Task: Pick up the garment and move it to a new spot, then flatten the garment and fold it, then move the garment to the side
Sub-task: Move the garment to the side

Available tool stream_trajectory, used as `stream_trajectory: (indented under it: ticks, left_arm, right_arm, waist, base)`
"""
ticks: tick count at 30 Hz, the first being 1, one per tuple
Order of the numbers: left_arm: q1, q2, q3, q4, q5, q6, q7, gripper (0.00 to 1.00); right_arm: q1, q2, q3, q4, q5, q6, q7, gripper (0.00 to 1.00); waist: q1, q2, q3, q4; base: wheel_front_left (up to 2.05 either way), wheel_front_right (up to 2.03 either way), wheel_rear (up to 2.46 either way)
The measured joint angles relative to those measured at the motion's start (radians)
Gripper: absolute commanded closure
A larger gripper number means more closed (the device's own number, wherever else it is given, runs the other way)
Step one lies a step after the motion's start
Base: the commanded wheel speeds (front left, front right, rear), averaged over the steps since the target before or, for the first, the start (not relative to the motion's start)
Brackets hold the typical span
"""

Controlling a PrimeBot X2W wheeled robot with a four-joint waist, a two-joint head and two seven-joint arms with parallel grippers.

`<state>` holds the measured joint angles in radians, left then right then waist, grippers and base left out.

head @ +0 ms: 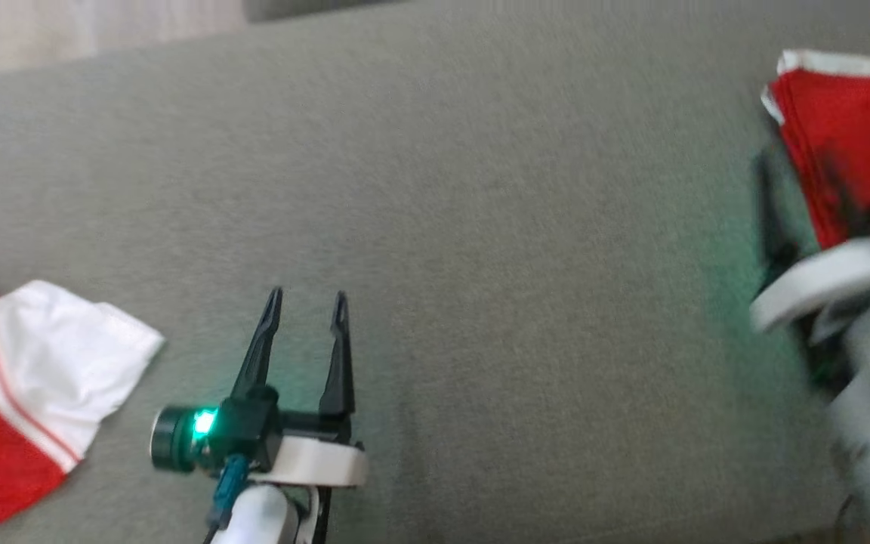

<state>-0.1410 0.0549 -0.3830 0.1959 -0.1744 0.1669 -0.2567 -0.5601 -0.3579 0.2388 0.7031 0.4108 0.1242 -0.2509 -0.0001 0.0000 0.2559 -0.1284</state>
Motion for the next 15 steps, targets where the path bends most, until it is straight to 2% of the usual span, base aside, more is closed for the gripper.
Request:
stream_trajectory:
  ticks: [8,10,15]
  left_arm:
    - [0.097,-0.002,0.034,0.041,-0.141,0.063,0.000,0.00]
    - [0.118,-0.002,0.042,0.038,-0.153,0.063,0.000,0.00]
    - [0.152,-0.002,0.081,-0.061,-0.135,0.054,0.000,0.00]
  right_arm:
    - [0.277,0.170,0.007,-0.166,0.002,0.000,0.000,0.00]
    - [0.337,0.206,-0.012,-0.205,-0.003,0.000,0.000,0.00]
    - [0.473,0.232,-0.109,-0.380,-0.093,0.000,0.000,0.00]
  waist:
    - [-0.0001,0.0000,-0.134,0.090]
    - [-0.0002,0.0001,-0.169,0.113]
    - [-0.0002,0.0000,-0.239,0.169]
  base:
    - [0.00,0.00,0.00]
    - [0.00,0.00,0.00]
    - [0.00,0.00,0.00]
